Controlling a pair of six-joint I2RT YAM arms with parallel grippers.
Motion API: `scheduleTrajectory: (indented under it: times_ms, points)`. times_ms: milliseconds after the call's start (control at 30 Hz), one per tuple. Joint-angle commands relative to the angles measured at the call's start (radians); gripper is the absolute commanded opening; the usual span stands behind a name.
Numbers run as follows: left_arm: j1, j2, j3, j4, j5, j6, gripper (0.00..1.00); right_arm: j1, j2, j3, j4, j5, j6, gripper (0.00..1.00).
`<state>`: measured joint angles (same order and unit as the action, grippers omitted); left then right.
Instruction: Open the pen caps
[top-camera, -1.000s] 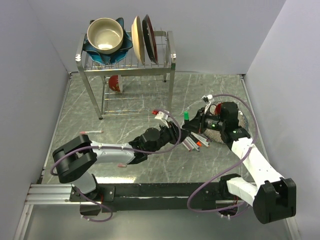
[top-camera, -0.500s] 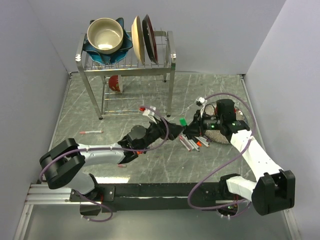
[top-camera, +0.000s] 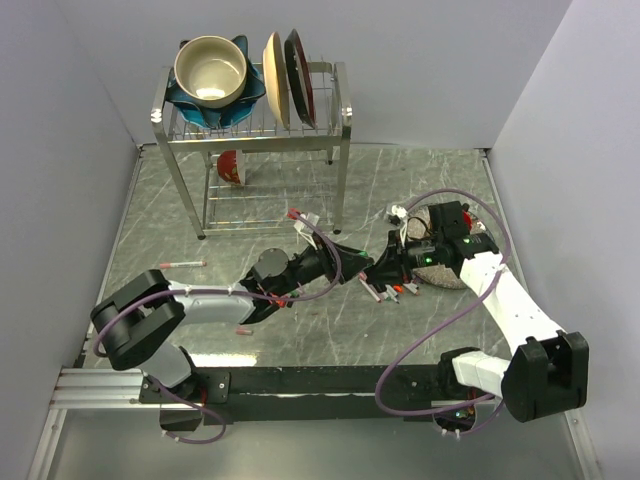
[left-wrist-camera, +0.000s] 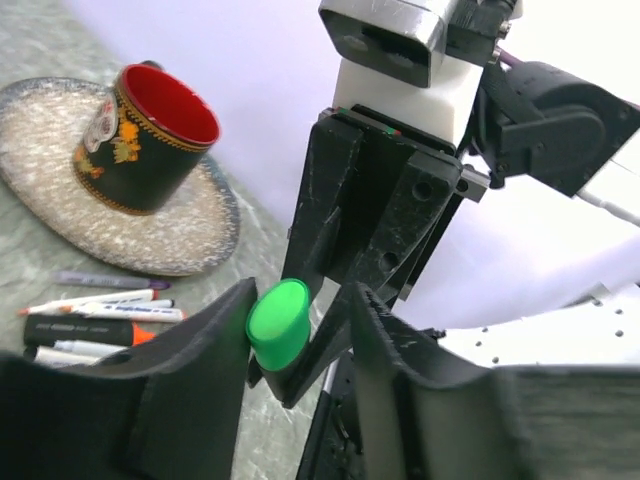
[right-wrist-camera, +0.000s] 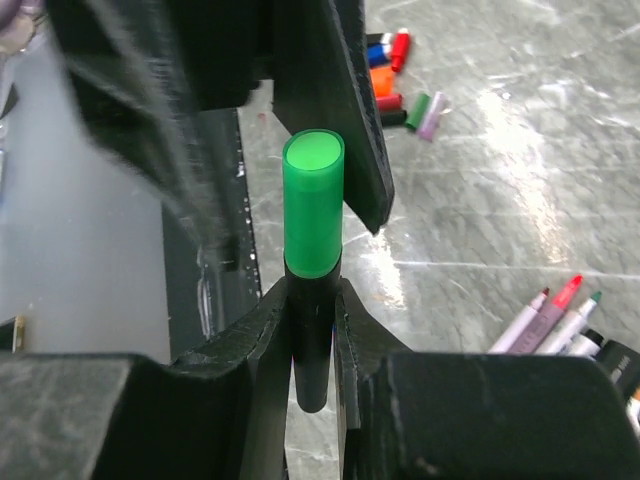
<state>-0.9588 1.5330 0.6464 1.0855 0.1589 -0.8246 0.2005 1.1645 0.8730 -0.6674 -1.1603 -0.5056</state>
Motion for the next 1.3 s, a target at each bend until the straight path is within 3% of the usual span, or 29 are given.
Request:
scheduleTrajectory:
  times_ms: [0, 133, 233, 267, 400, 500, 600, 733, 1000, 1033, 1067, 1167, 1267]
  points:
    - [0.008, 0.032, 0.036, 0.171, 0.160, 0.031, 0.43, 0.004, 0.004, 0.054, -0.043, -0.064, -0.068, 0.00]
    - [0.008, 0.061, 0.048, 0.206, 0.223, 0.039, 0.33, 0.004, 0.006, 0.057, -0.060, -0.084, -0.085, 0.00]
    - [0.012, 0.069, 0.061, 0.223, 0.257, 0.044, 0.13, 0.004, 0.011, 0.058, -0.075, -0.091, -0.100, 0.00]
    - [0.014, 0.064, 0.062, 0.228, 0.260, 0.047, 0.01, 0.005, 0.014, 0.058, -0.078, -0.095, -0.103, 0.00]
    - [0.061, -0.057, -0.023, 0.266, 0.214, 0.100, 0.01, 0.016, 0.038, 0.066, -0.154, -0.082, -0.186, 0.00]
    - [0.135, -0.285, -0.163, 0.277, 0.104, 0.180, 0.01, 0.072, 0.069, 0.084, -0.246, -0.053, -0.290, 0.00]
    - [0.183, -0.522, -0.244, 0.180, 0.019, 0.263, 0.01, 0.161, 0.089, 0.095, -0.284, -0.020, -0.350, 0.00]
    - [0.196, -0.758, -0.307, 0.058, -0.044, 0.315, 0.01, 0.237, 0.127, 0.101, -0.288, 0.027, -0.366, 0.00]
    - [0.201, -0.959, -0.410, -0.205, -0.128, 0.286, 0.01, 0.234, 0.113, 0.077, -0.143, 0.117, -0.214, 0.00]
    - [0.201, -0.979, -0.425, -0.216, -0.105, 0.272, 0.07, 0.223, 0.113, 0.077, -0.144, 0.113, -0.214, 0.00]
    - [0.203, -0.984, -0.465, -0.214, -0.088, 0.237, 0.32, 0.220, 0.118, 0.078, -0.152, 0.096, -0.215, 0.00]
    - [0.201, -0.952, -0.546, -0.104, 0.046, 0.184, 0.66, 0.215, 0.127, 0.083, -0.156, 0.079, -0.223, 0.00]
    - [0.201, -0.848, -0.573, 0.029, 0.131, 0.151, 0.79, 0.215, 0.136, 0.081, -0.150, 0.077, -0.218, 0.00]
